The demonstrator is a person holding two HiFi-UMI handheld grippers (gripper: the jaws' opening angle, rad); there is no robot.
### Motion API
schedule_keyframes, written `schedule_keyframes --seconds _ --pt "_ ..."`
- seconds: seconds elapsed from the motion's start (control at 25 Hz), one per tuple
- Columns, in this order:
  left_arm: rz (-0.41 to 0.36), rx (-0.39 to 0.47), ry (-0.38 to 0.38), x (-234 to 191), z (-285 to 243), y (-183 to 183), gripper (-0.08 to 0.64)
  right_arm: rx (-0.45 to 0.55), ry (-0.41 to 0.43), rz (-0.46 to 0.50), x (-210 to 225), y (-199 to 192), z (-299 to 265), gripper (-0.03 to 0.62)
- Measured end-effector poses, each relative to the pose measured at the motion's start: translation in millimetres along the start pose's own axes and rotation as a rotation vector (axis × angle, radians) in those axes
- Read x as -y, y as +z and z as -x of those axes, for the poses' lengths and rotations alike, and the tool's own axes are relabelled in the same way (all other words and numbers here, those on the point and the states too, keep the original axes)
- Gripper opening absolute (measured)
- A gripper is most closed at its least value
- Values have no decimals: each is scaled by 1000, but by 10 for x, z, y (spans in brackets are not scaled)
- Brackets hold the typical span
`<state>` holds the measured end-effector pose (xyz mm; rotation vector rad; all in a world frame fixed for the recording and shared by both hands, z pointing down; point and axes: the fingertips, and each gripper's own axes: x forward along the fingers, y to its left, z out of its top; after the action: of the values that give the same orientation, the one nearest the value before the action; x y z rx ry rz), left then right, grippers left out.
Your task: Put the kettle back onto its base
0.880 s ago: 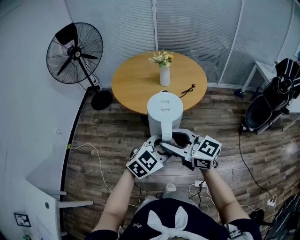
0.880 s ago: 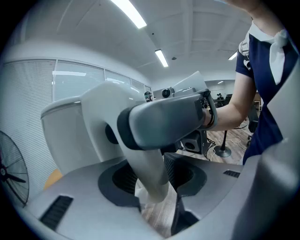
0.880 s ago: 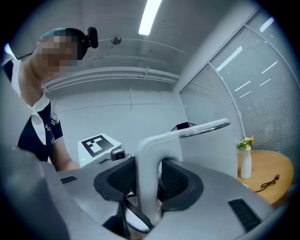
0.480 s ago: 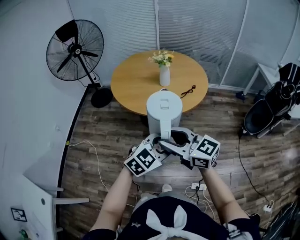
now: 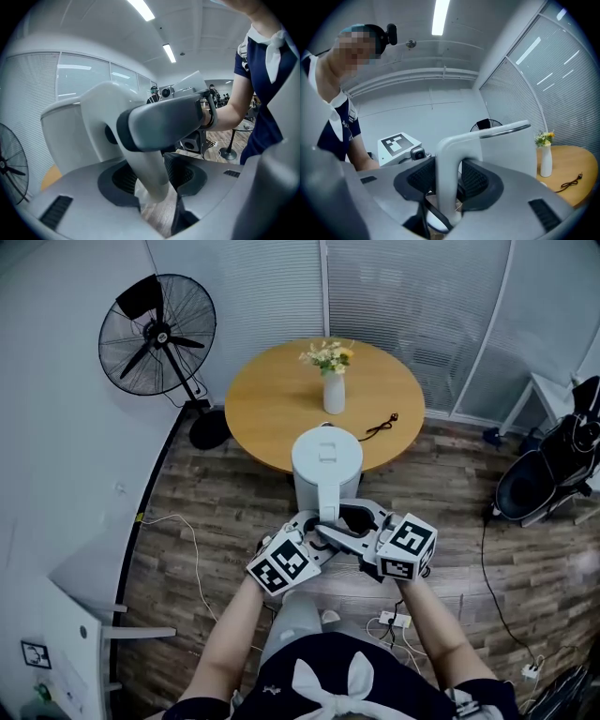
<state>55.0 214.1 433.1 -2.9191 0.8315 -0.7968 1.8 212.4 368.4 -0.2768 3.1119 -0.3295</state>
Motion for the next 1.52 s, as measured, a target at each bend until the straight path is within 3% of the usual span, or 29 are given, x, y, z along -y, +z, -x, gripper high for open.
schedule_keyframes --seconds 0.92,1.52 --pt "13 -21 -34 -677 -422 -24 189 -9 -14 -45 823 35 -179 181" --pt "-78 31 -100 -1976 -716 100 192 1 -104 9 1975 436 -767 181"
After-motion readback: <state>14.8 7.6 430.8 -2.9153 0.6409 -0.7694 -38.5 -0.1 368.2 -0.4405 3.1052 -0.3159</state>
